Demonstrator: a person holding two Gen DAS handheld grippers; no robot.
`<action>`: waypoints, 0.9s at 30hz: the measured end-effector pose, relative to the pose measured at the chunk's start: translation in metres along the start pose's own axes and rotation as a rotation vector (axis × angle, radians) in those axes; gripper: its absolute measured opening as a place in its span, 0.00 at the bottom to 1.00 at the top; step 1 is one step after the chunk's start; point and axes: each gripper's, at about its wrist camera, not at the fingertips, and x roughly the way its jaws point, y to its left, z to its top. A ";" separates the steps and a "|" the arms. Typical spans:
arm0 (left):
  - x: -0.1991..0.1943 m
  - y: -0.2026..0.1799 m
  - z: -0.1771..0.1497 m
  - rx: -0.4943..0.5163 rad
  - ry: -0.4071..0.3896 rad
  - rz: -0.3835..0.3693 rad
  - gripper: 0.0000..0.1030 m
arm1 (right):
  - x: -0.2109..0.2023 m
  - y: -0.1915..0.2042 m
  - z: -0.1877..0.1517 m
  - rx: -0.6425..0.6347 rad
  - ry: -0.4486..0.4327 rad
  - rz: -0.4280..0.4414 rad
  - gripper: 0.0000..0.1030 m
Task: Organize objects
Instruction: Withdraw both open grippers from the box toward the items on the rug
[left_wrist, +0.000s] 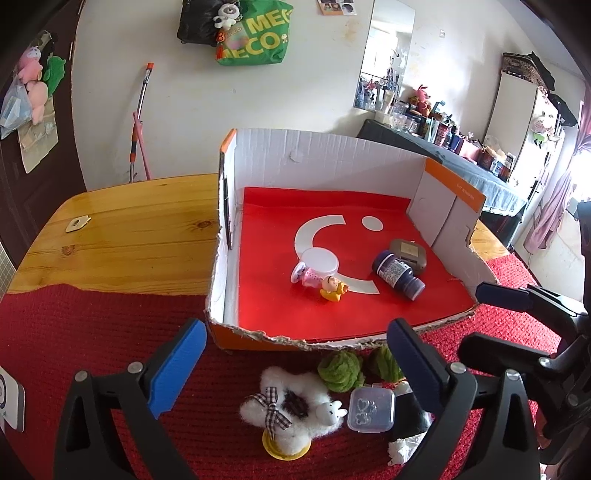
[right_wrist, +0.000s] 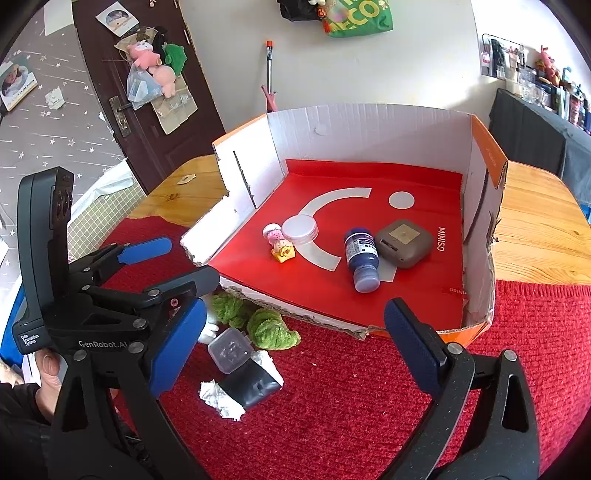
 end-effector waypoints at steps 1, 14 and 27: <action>0.000 0.000 0.000 -0.001 0.001 0.000 0.97 | 0.000 0.000 0.000 0.002 -0.001 0.001 0.96; -0.002 0.000 -0.004 -0.002 0.009 0.002 0.97 | -0.004 0.003 -0.003 -0.001 -0.007 0.011 0.96; -0.003 -0.002 -0.015 0.001 0.028 0.000 0.97 | -0.005 0.004 -0.010 0.003 -0.003 0.022 0.96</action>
